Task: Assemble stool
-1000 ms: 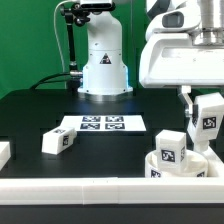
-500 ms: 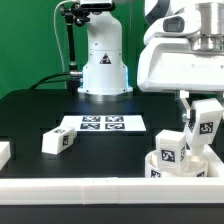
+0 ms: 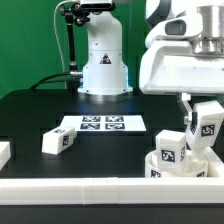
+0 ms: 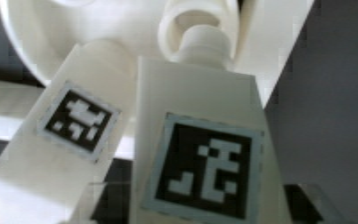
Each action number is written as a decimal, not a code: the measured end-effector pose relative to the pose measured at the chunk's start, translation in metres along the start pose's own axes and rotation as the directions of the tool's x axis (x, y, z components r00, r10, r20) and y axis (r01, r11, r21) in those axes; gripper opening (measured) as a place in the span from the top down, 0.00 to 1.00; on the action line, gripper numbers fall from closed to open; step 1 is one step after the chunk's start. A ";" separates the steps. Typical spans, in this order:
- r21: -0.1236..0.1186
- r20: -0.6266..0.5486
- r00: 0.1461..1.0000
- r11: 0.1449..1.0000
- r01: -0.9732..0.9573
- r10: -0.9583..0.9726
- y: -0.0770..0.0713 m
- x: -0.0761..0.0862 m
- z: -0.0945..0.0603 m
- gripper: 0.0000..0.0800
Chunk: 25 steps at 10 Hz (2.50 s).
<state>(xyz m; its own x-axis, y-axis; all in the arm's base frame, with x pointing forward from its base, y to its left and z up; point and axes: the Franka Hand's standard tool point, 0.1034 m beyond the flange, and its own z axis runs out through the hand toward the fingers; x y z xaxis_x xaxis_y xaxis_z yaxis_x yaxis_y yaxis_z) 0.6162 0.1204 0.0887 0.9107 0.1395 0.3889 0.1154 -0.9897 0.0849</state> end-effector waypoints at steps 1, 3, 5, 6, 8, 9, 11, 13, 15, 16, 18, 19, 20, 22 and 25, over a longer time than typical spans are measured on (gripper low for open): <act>0.002 -0.013 1.000 1.000 0.001 -0.001 -0.001 -0.003 -0.001 0.59; 0.004 -0.024 1.000 1.000 0.003 -0.003 -0.002 -0.005 -0.002 0.59; 0.005 -0.024 1.000 1.000 0.003 -0.003 -0.003 -0.005 -0.002 0.59; 0.003 -0.024 1.000 1.000 0.007 -0.007 -0.002 -0.004 -0.002 0.59; -0.003 -0.027 1.000 1.000 0.016 -0.016 0.004 0.000 0.002 0.59; -0.004 -0.025 1.000 1.000 0.016 -0.016 0.004 -0.001 0.003 0.59; -0.005 -0.022 1.000 1.000 0.018 -0.018 0.004 -0.003 0.006 0.59; -0.002 -0.020 1.000 1.000 0.020 -0.020 -0.001 -0.007 0.008 0.59; 0.001 -0.041 0.999 1.000 0.002 -0.002 -0.003 -0.010 0.008 0.59; 0.001 -0.050 0.999 1.000 -0.008 0.008 -0.003 -0.011 0.007 0.59; 0.000 -0.068 0.997 1.000 -0.020 0.019 -0.003 -0.012 0.007 0.59; -0.001 -0.091 0.996 1.000 -0.019 0.019 -0.003 -0.013 0.007 0.59; -0.001 -0.119 0.993 1.000 -0.021 0.021 -0.003 -0.013 0.007 0.59; -0.002 -0.117 0.993 1.000 -0.021 0.021 -0.002 -0.013 0.007 0.54; -0.002 -0.117 0.993 1.000 -0.021 0.020 -0.002 -0.013 0.007 0.22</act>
Offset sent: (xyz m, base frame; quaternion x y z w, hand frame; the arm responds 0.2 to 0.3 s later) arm 0.0000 0.0000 0.0000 0.0000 0.0000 0.0000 1.0000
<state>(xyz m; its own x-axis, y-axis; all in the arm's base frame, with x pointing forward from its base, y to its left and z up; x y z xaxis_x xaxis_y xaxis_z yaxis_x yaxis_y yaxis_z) 0.6067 0.1208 0.0770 0.8603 0.1221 0.4949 0.0957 -0.9923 0.0784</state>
